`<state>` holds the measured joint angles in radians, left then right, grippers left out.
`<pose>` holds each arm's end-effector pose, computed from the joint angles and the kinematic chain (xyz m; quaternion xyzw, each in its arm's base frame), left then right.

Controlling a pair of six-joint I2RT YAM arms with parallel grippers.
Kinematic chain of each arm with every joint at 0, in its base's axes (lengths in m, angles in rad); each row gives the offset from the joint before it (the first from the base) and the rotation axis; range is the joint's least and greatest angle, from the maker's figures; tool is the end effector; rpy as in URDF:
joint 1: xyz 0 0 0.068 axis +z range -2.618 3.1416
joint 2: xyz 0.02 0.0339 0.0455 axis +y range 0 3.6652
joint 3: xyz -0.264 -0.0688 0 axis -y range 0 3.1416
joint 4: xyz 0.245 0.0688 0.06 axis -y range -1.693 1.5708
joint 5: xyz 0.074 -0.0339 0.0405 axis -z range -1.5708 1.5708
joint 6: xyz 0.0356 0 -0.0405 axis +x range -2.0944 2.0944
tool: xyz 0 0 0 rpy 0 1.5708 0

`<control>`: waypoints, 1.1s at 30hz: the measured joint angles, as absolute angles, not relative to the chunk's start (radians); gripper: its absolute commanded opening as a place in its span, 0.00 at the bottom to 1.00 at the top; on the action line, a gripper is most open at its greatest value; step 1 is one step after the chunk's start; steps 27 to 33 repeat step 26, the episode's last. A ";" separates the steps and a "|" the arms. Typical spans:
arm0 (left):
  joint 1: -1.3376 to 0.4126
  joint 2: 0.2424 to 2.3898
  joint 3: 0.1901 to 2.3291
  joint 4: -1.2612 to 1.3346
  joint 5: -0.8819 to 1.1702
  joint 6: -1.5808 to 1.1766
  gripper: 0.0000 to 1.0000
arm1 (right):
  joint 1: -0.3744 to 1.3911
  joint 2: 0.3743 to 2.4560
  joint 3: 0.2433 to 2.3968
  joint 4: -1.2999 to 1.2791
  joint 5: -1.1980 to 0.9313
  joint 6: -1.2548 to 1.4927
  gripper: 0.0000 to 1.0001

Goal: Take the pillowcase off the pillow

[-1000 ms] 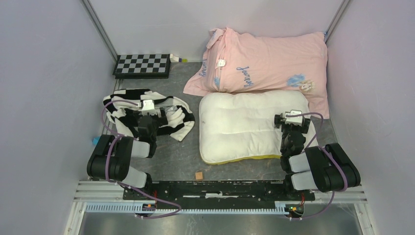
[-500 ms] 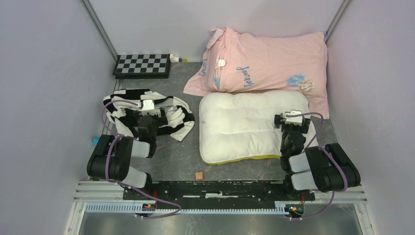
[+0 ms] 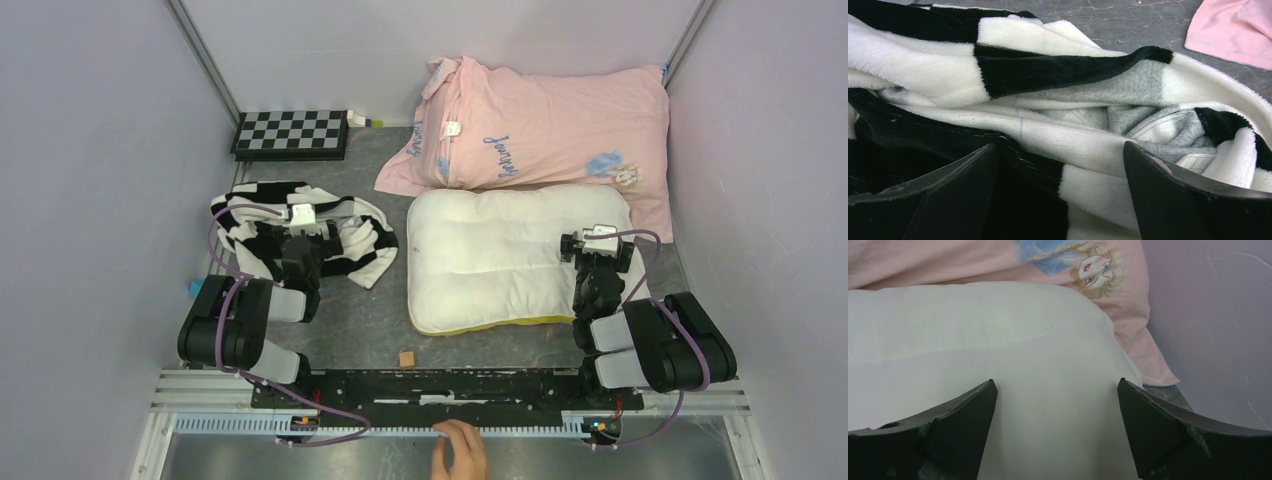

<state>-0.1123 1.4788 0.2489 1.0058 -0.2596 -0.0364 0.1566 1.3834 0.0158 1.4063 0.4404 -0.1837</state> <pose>0.2394 -0.0178 0.1415 -0.0512 0.7777 0.0550 0.6242 0.1852 0.0139 0.1491 0.0406 0.6934 -0.1609 0.7011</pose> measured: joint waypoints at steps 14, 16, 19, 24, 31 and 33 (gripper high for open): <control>-0.112 1.479 0.249 1.006 -0.260 -0.036 1.00 | 0.157 1.383 0.016 1.406 0.440 -0.184 0.98; -0.112 1.479 0.249 1.006 -0.260 -0.036 1.00 | 0.157 1.383 0.016 1.406 0.440 -0.184 0.98; -0.110 1.479 0.250 1.004 -0.257 -0.036 1.00 | 0.157 1.383 0.016 1.406 0.440 -0.184 0.98; -0.094 1.479 0.253 1.004 -0.252 -0.036 1.00 | 0.157 1.383 0.016 1.406 0.440 -0.184 0.98; -0.093 1.479 0.255 1.002 -0.251 -0.036 1.00 | 0.157 1.383 0.016 1.406 0.440 -0.184 0.98; -0.093 1.479 0.255 1.002 -0.251 -0.036 1.00 | 0.157 1.383 0.016 1.406 0.440 -0.184 0.98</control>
